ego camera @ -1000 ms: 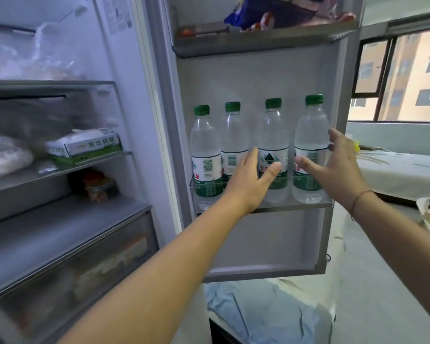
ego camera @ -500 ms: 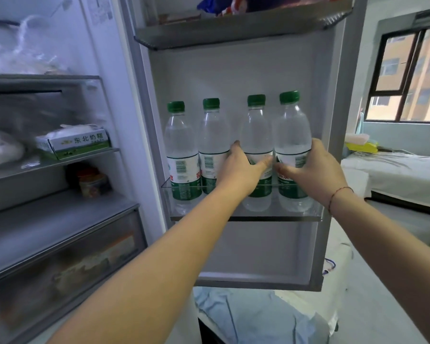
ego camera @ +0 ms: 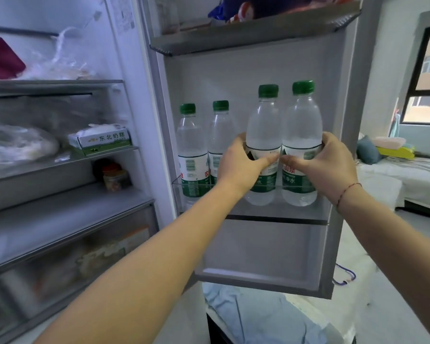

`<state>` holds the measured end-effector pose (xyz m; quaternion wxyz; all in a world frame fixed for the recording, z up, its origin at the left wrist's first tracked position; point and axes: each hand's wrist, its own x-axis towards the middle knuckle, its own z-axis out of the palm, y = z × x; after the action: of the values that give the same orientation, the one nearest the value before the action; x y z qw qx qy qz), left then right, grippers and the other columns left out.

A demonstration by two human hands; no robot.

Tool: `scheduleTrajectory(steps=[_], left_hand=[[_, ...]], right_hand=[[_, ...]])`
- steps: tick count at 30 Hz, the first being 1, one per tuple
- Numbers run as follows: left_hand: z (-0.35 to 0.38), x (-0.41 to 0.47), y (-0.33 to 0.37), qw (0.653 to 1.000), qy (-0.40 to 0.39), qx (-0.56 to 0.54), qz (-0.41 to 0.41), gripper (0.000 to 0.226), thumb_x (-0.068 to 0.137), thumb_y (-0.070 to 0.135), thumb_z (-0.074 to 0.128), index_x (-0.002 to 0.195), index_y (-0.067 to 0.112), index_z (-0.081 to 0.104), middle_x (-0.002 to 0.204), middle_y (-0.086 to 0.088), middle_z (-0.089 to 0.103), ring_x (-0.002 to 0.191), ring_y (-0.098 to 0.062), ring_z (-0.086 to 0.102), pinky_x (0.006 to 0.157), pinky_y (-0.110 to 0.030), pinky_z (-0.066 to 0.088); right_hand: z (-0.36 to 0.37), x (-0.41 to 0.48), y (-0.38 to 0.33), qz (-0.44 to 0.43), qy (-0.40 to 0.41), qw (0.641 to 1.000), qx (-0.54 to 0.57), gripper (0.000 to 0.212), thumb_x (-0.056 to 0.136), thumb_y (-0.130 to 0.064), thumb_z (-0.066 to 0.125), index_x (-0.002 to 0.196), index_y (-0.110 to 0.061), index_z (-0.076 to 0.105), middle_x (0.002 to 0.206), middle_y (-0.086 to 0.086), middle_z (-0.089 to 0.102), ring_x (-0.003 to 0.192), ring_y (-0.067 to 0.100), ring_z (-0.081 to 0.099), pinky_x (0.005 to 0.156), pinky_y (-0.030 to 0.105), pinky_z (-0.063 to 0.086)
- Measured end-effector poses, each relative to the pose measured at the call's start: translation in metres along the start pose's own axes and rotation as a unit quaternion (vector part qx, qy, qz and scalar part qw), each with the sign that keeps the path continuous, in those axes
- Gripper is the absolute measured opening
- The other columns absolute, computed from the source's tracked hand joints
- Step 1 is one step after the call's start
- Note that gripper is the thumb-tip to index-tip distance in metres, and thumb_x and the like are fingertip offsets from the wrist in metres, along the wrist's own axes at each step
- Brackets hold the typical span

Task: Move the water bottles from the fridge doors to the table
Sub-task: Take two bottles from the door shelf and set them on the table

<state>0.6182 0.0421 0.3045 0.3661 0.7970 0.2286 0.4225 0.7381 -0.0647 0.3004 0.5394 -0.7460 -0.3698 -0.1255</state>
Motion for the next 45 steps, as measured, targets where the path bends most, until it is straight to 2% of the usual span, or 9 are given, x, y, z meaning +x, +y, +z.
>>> scheduleTrajectory(steps=[7, 9, 12, 15, 19, 27, 31, 37, 45], left_hand=[[-0.034, -0.01, 0.047, 0.99, 0.104, -0.027, 0.092, 0.066, 0.071, 0.03, 0.083, 0.125, 0.014, 0.05, 0.114, 0.005, 0.062, 0.103, -0.009, 0.058, 0.083, -0.015, 0.048], [-0.048, -0.018, 0.059, 0.986, 0.126, -0.022, 0.108, 0.063, 0.07, 0.03, 0.084, 0.122, 0.014, 0.053, 0.11, 0.006, 0.063, 0.097, -0.004, 0.059, 0.078, -0.008, 0.048], [-0.073, -0.033, 0.066, 0.984, 0.139, -0.02, 0.107, 0.055, 0.07, 0.03, 0.084, 0.116, 0.018, 0.056, 0.105, 0.008, 0.065, 0.097, -0.006, 0.062, 0.079, -0.015, 0.051], [-0.1, -0.058, 0.06, 0.988, 0.134, -0.019, 0.069, 0.052, 0.069, 0.033, 0.084, 0.111, 0.022, 0.055, 0.103, 0.009, 0.066, 0.096, -0.003, 0.062, 0.078, -0.018, 0.052], [-0.136, -0.105, 0.039, 0.986, 0.162, -0.021, 0.01, 0.064, 0.063, 0.033, 0.088, 0.117, 0.014, 0.058, 0.106, 0.003, 0.07, 0.096, -0.009, 0.067, 0.084, -0.031, 0.057], [-0.212, -0.236, 0.011, 0.972, 0.204, 0.001, -0.115, 0.058, 0.067, 0.02, 0.087, 0.115, 0.022, 0.054, 0.106, 0.006, 0.068, 0.099, -0.012, 0.066, 0.085, -0.03, 0.054], [-0.246, -0.308, 0.004, 0.955, 0.235, 0.022, -0.177, 0.053, 0.066, 0.021, 0.087, 0.104, 0.031, 0.052, 0.103, 0.009, 0.067, 0.1, -0.014, 0.065, 0.088, -0.037, 0.054], [-0.281, -0.412, 0.009, 0.925, 0.281, 0.023, -0.253, 0.065, 0.066, 0.024, 0.086, 0.121, 0.02, 0.052, 0.112, 0.004, 0.067, 0.104, -0.016, 0.064, 0.092, -0.04, 0.053], [-0.301, -0.516, 0.034, 0.875, 0.37, 0.065, -0.304, 0.065, 0.063, 0.026, 0.088, 0.117, 0.024, 0.053, 0.112, 0.006, 0.066, 0.104, -0.015, 0.063, 0.092, -0.041, 0.054]], right_hand=[[-0.019, 0.002, -0.042, -0.056, -0.007, 0.995, 0.079, 0.067, 0.06, -0.042, 0.084, 0.115, -0.015, 0.057, 0.1, -0.005, 0.064, 0.091, 0.014, 0.061, 0.078, 0.029, 0.049], [-0.023, -0.001, -0.057, -0.067, -0.014, 0.992, 0.108, 0.066, 0.058, -0.042, 0.085, 0.112, -0.016, 0.058, 0.103, -0.003, 0.067, 0.093, 0.015, 0.064, 0.082, 0.034, 0.053], [-0.024, -0.011, -0.08, -0.081, -0.037, 0.985, 0.147, 0.063, 0.057, -0.041, 0.085, 0.109, -0.018, 0.059, 0.102, -0.001, 0.069, 0.094, 0.016, 0.066, 0.086, 0.042, 0.055], [-0.017, -0.031, -0.102, -0.089, -0.077, 0.977, 0.179, 0.06, 0.057, -0.038, 0.086, 0.107, -0.019, 0.058, 0.097, -0.004, 0.069, 0.09, 0.014, 0.067, 0.083, 0.04, 0.056], [-0.001, -0.075, -0.125, -0.093, -0.16, 0.957, 0.225, 0.055, 0.059, -0.032, 0.085, 0.105, -0.02, 0.058, 0.092, -0.005, 0.069, 0.085, 0.009, 0.068, 0.078, 0.034, 0.057], [0.033, -0.192, -0.167, -0.078, -0.317, 0.908, 0.263, 0.065, 0.054, -0.031, 0.084, 0.112, -0.016, 0.058, 0.095, -0.006, 0.069, 0.087, 0.006, 0.066, 0.074, 0.028, 0.055], [0.041, -0.257, -0.183, -0.062, -0.375, 0.884, 0.271, 0.06, 0.059, -0.023, 0.084, 0.111, -0.018, 0.056, 0.092, -0.011, 0.066, 0.086, 0.002, 0.062, 0.076, 0.029, 0.053], [0.037, -0.344, -0.2, -0.056, -0.44, 0.851, 0.281, 0.054, 0.063, -0.019, 0.083, 0.108, -0.022, 0.053, 0.099, -0.006, 0.064, 0.093, 0.015, 0.061, 0.081, 0.033, 0.05], [0.032, -0.426, -0.217, -0.053, -0.524, 0.79, 0.314, 0.06, 0.061, -0.015, 0.085, 0.113, -0.02, 0.056, 0.101, -0.006, 0.067, 0.092, 0.009, 0.062, 0.082, 0.035, 0.052]])
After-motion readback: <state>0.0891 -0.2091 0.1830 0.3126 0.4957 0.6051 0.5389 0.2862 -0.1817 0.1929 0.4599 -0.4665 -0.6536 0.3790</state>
